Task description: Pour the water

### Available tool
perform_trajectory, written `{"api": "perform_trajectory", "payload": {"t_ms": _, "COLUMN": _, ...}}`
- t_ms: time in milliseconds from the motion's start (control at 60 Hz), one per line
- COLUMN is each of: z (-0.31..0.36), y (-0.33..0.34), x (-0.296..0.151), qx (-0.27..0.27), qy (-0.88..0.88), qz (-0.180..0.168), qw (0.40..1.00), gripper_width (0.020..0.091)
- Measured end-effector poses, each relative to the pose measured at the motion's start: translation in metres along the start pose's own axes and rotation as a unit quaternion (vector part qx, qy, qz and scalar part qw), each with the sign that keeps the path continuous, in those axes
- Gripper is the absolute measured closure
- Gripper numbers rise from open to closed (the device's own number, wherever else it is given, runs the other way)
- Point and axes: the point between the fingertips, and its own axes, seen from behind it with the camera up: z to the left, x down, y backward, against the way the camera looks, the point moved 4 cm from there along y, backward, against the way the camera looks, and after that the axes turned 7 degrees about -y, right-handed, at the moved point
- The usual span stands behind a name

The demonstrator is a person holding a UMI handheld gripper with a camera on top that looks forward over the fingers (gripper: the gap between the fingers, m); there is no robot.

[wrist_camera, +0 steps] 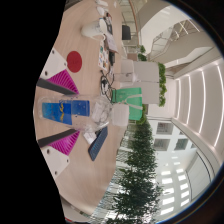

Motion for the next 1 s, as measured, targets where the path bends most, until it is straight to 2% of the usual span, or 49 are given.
{"api": "perform_trajectory", "payload": {"t_ms": 50, "z": 0.000, "y": -0.015, "x": 0.008, "qx": 0.000, "qy": 0.001, "qz": 0.009, "qw": 1.000, "gripper_width": 0.0622}}
{"api": "perform_trajectory", "payload": {"t_ms": 200, "z": -0.006, "y": -0.026, "x": 0.006, "qx": 0.017, "qy": -0.032, "qz": -0.008, "qw": 0.999, "gripper_width": 0.0669}}
{"api": "perform_trajectory", "payload": {"t_ms": 283, "z": -0.006, "y": -0.027, "x": 0.008, "qx": 0.019, "qy": -0.051, "qz": 0.010, "qw": 0.998, "gripper_width": 0.0684}}
{"api": "perform_trajectory", "payload": {"t_ms": 350, "z": -0.001, "y": -0.031, "x": 0.003, "qx": 0.013, "qy": -0.059, "qz": 0.029, "qw": 0.998, "gripper_width": 0.0722}}
{"api": "perform_trajectory", "payload": {"t_ms": 417, "z": 0.005, "y": -0.028, "x": -0.006, "qx": 0.010, "qy": -0.036, "qz": 0.034, "qw": 0.999, "gripper_width": 0.0721}}
{"api": "perform_trajectory", "payload": {"t_ms": 533, "z": 0.011, "y": -0.020, "x": -0.052, "qx": -0.001, "qy": 0.056, "qz": 0.028, "qw": 0.998, "gripper_width": 0.0721}}
{"api": "perform_trajectory", "payload": {"t_ms": 667, "z": 0.053, "y": -0.014, "x": -0.114, "qx": 0.000, "qy": 0.229, "qz": 0.006, "qw": 0.973, "gripper_width": 0.0739}}
{"api": "perform_trajectory", "payload": {"t_ms": 683, "z": 0.077, "y": -0.025, "x": -0.110, "qx": 0.006, "qy": 0.250, "qz": -0.001, "qw": 0.968, "gripper_width": 0.0740}}
{"api": "perform_trajectory", "payload": {"t_ms": 750, "z": 0.101, "y": -0.018, "x": -0.139, "qx": 0.013, "qy": 0.351, "qz": -0.004, "qw": 0.936, "gripper_width": 0.0739}}
{"api": "perform_trajectory", "payload": {"t_ms": 800, "z": 0.135, "y": -0.032, "x": -0.138, "qx": 0.028, "qy": 0.439, "qz": -0.009, "qw": 0.898, "gripper_width": 0.0739}}
{"api": "perform_trajectory", "payload": {"t_ms": 867, "z": 0.161, "y": -0.032, "x": -0.147, "qx": 0.049, "qy": 0.556, "qz": -0.005, "qw": 0.830, "gripper_width": 0.0741}}
{"api": "perform_trajectory", "payload": {"t_ms": 950, "z": 0.197, "y": -0.051, "x": -0.132, "qx": 0.062, "qy": 0.668, "qz": 0.002, "qw": 0.741, "gripper_width": 0.0741}}
{"api": "perform_trajectory", "payload": {"t_ms": 1000, "z": 0.209, "y": -0.059, "x": -0.135, "qx": 0.057, "qy": 0.737, "qz": 0.011, "qw": 0.673, "gripper_width": 0.0740}}
